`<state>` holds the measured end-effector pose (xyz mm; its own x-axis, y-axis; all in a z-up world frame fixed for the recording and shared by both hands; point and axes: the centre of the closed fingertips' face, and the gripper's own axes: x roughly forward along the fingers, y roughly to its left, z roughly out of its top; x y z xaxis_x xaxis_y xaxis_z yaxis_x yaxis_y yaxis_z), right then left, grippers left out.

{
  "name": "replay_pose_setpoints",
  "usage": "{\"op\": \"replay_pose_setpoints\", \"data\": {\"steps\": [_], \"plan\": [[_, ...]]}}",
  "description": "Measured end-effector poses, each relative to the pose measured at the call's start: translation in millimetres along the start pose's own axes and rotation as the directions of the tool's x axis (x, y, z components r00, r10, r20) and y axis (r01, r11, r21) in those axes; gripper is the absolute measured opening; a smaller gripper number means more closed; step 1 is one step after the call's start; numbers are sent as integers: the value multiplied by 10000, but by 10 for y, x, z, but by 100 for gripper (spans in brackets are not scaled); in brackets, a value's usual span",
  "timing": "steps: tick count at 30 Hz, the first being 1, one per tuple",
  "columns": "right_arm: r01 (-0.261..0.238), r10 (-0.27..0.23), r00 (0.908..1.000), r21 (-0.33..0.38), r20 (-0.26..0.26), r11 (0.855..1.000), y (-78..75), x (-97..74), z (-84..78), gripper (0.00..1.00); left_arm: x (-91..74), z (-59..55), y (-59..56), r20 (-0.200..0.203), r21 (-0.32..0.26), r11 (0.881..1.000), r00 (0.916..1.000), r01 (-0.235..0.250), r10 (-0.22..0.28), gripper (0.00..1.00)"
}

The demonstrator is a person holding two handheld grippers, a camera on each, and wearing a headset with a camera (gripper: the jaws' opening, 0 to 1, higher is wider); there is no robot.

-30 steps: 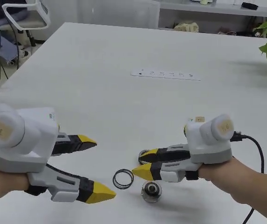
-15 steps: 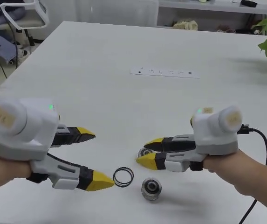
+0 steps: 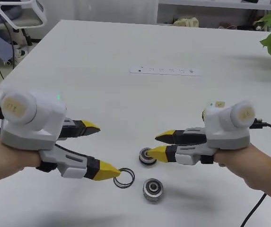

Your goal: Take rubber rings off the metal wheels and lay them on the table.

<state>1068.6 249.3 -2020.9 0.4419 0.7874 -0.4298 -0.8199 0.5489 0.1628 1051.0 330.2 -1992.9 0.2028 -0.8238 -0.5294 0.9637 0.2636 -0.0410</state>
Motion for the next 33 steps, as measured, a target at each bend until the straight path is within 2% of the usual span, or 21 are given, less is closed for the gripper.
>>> {"op": "replay_pose_setpoints", "data": {"steps": [16, 25, 33], "plan": [[388, -392, 9989, -195, -241, 9991, -115, -91, -117, 33, 205, 37, 79, -165, 82, 9998, 9997, 197, -196, 69], [362, -369, 9987, -196, -352, 9992, -170, -100, -201, 30, 315, 13, 99, -327, 29, 9993, 9988, 379, -378, 67], [265, -274, 9980, -167, -574, 9995, -185, -59, -287, 30, 409, 39, 110, -252, -53, 9989, 9986, 457, -458, 64]]}}
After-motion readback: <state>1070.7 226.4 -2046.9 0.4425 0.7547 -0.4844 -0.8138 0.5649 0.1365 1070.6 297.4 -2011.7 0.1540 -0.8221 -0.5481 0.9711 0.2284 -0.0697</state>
